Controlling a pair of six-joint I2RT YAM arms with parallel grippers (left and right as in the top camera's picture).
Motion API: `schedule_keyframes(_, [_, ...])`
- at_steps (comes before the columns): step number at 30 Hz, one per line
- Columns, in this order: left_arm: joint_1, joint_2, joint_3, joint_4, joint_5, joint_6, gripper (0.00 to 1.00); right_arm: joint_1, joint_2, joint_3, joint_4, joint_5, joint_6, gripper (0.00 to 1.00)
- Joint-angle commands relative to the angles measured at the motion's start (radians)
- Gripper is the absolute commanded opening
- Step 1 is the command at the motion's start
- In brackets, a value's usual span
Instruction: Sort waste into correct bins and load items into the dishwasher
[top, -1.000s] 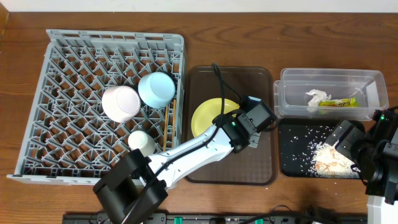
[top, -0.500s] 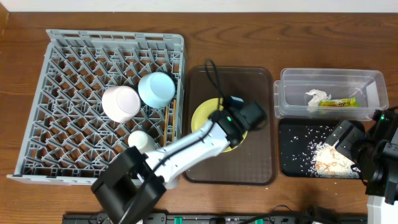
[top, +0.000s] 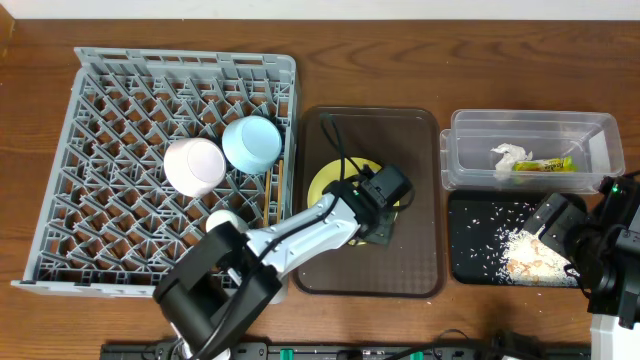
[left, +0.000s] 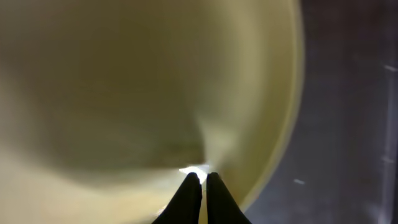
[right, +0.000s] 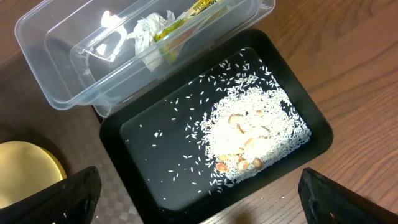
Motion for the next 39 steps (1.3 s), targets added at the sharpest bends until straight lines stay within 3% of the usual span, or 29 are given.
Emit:
schedule_keyframes(1, [-0.002, 0.017, -0.004, 0.032, 0.189, 0.014, 0.08, -0.003, -0.005, 0.012, -0.001, 0.005, 0.007, 0.99])
schedule_keyframes(8, [-0.002, 0.017, -0.004, 0.161, 0.398, 0.014, 0.08, -0.003, -0.005, 0.012, -0.001, 0.005, 0.007, 0.99])
schedule_keyframes(12, [-0.001, 0.017, -0.003, 0.214, 0.442, 0.016, 0.09, -0.003, -0.005, 0.012, -0.001, 0.005, 0.007, 0.99])
schedule_keyframes(20, [0.075, -0.023, 0.000, 0.169, 0.252, 0.043, 0.08, -0.003, -0.005, 0.012, -0.001, 0.005, 0.007, 0.99])
schedule_keyframes(26, [0.037, 0.000, -0.004, 0.139, 0.064, 0.017, 0.08, -0.003, -0.005, 0.012, -0.001, 0.005, 0.007, 0.99])
schedule_keyframes(39, [-0.126, 0.113, -0.003, 0.257, 0.030, 0.012, 0.07, -0.003, -0.005, 0.012, -0.001, 0.005, 0.007, 0.99])
